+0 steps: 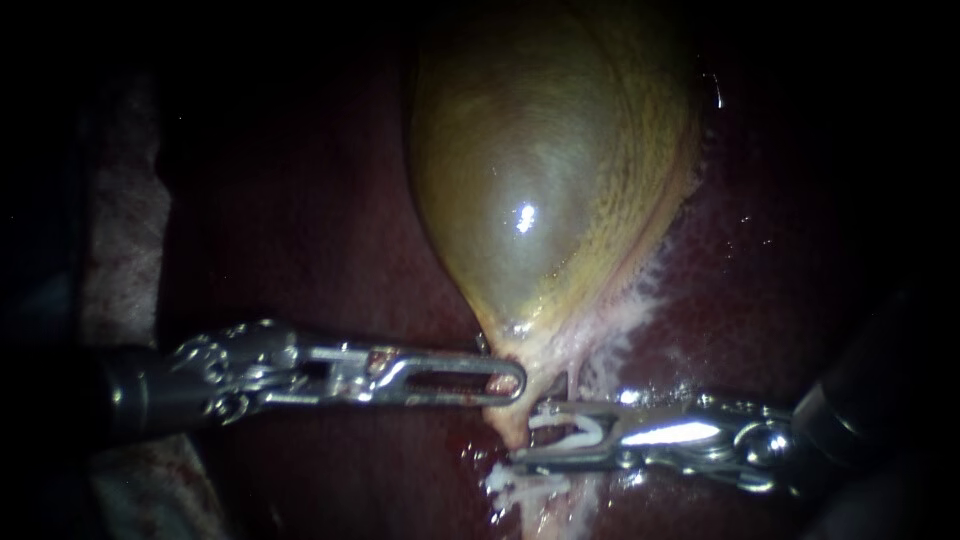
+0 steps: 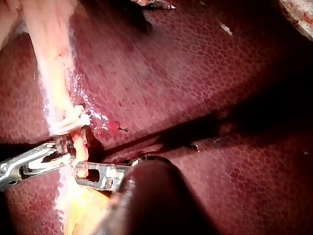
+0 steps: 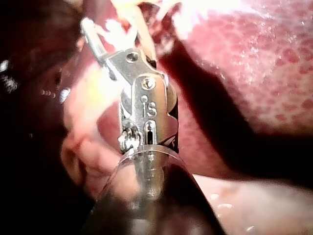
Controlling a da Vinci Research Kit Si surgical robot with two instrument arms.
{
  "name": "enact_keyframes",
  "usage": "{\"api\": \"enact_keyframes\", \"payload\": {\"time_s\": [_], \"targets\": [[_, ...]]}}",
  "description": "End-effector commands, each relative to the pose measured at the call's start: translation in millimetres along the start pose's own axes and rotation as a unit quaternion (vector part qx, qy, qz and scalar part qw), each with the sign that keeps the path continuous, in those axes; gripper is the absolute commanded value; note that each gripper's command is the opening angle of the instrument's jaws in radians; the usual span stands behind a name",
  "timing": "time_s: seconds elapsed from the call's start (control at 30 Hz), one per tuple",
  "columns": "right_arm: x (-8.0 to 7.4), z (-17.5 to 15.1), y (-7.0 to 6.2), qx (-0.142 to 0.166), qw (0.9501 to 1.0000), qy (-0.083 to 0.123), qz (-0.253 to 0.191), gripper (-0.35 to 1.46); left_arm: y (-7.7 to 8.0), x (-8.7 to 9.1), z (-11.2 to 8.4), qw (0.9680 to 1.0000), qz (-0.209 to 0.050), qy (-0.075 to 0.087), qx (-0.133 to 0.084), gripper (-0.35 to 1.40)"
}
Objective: Clipping third clip left tube
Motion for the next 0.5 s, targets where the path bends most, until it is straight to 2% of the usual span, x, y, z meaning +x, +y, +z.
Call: {"api": "enact_keyframes", "payload": {"time_s": [0.03, 0.27, 0.5], "targets": [[0.1, 0.1, 0.0, 0.0, 1.0, -0.001, 0.0, 0.52, 0.1, 0.0, 0.0, 1.0, 0.0, 0.0, 0.0, -0.35], [0.0, 1.0, 0.5, -0.001, 1.0, -0.008, -0.001, 0.52, 0.3, 0.0, -0.1, 1.0, -0.001, 0.0, 0.0, -0.35], [-0.5, 1.4, 1.6, -0.003, 0.9999, -0.011, 0.0, 0.52, 0.6, 0.0, -0.2, 1.0, -0.002, 0.0, 0.001, -0.35]]}}
